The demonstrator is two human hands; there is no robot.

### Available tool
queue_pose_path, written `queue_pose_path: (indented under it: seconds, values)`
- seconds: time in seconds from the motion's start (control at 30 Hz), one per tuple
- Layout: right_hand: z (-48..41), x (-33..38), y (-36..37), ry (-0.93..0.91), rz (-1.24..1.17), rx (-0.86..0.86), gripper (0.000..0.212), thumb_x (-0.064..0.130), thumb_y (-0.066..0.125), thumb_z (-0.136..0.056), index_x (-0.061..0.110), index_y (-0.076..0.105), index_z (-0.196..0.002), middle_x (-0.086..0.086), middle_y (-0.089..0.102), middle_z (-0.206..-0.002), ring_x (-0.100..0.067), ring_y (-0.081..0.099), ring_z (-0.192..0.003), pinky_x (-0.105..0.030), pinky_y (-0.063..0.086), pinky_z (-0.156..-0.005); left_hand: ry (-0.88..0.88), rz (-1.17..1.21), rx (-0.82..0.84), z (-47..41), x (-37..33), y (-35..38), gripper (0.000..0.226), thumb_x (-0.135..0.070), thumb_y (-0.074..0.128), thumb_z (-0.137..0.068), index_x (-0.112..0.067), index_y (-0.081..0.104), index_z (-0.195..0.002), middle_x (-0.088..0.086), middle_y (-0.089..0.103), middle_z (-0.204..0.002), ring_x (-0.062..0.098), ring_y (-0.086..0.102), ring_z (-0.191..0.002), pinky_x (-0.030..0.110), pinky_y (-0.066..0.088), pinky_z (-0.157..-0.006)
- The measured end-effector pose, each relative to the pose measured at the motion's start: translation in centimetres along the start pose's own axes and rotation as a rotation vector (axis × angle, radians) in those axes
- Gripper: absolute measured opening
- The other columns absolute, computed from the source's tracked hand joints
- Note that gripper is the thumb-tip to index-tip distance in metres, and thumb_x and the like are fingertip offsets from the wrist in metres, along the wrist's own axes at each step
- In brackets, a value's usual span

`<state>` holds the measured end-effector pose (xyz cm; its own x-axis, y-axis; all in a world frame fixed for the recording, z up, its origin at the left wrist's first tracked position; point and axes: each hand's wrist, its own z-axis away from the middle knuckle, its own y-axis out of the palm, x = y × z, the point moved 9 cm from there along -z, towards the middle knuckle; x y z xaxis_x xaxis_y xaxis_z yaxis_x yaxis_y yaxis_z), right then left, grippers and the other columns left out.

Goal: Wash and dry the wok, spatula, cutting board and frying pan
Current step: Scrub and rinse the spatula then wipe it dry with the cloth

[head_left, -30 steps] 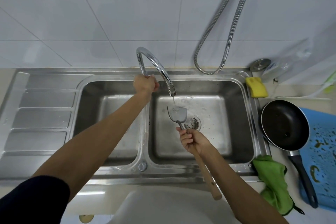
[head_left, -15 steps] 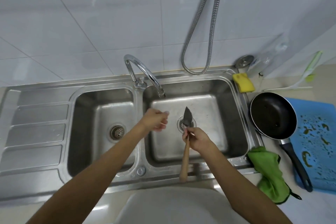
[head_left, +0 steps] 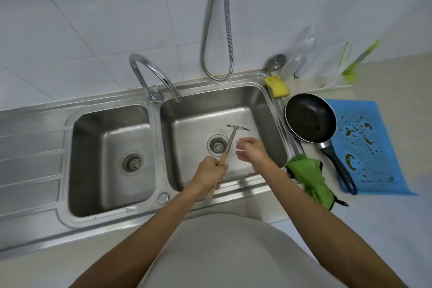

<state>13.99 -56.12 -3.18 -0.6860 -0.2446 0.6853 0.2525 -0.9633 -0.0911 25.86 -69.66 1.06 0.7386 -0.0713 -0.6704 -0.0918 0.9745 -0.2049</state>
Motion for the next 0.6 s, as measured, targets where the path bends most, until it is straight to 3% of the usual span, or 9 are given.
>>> queue_pose_path:
  seconds: [0.13,0.23,0.33,0.6]
  values:
    - [2.5,1.1,-6.2,-0.370,0.562,-0.148,0.023,0.013,0.067,-0.093,0.006,0.070,-0.115,-0.010,0.073,-0.108,-0.023,0.066,-0.099,-0.033,0.050,-0.097,-0.022,0.078,-0.026,1.1,1.1,1.4,0.021,-0.019,0.060,-0.097,-0.005,0.057,-0.081,0.007,0.055,-0.061,0.016,0.049,-0.047,0.025,0.042,-0.045]
    - [4.4,0.3,-10.2,-0.542,0.891,-0.167,0.024,0.004,0.063,-0.091,-0.001,0.070,-0.114,-0.019,0.071,-0.109,-0.035,0.065,-0.102,-0.041,0.049,-0.094,-0.032,0.127,-0.014,1.7,1.9,2.9,0.022,-0.016,0.060,-0.096,-0.004,0.057,-0.078,0.003,0.052,-0.054,0.012,0.047,-0.041,0.023,0.041,-0.042]
    - [6.2,-0.7,-14.5,-0.672,1.164,-0.238,0.023,0.006,0.062,-0.090,0.003,0.071,-0.110,-0.016,0.069,-0.109,-0.034,0.061,-0.103,-0.043,0.047,-0.093,-0.047,0.141,-0.008,2.3,2.4,4.6,0.025,-0.015,0.059,-0.096,-0.006,0.057,-0.072,0.000,0.052,-0.050,0.010,0.046,-0.040,0.023,0.040,-0.042]
    - [6.3,-5.3,-19.6,-0.687,1.322,-0.234,0.048,0.004,0.065,-0.088,0.004,0.060,-0.136,-0.021,0.050,-0.146,-0.044,0.044,-0.136,-0.058,0.037,-0.107,-0.078,0.231,-0.032,3.4,3.1,8.0,0.030,-0.022,0.059,-0.100,-0.006,0.059,-0.074,-0.001,0.052,-0.051,0.009,0.047,-0.041,0.022,0.039,-0.040]
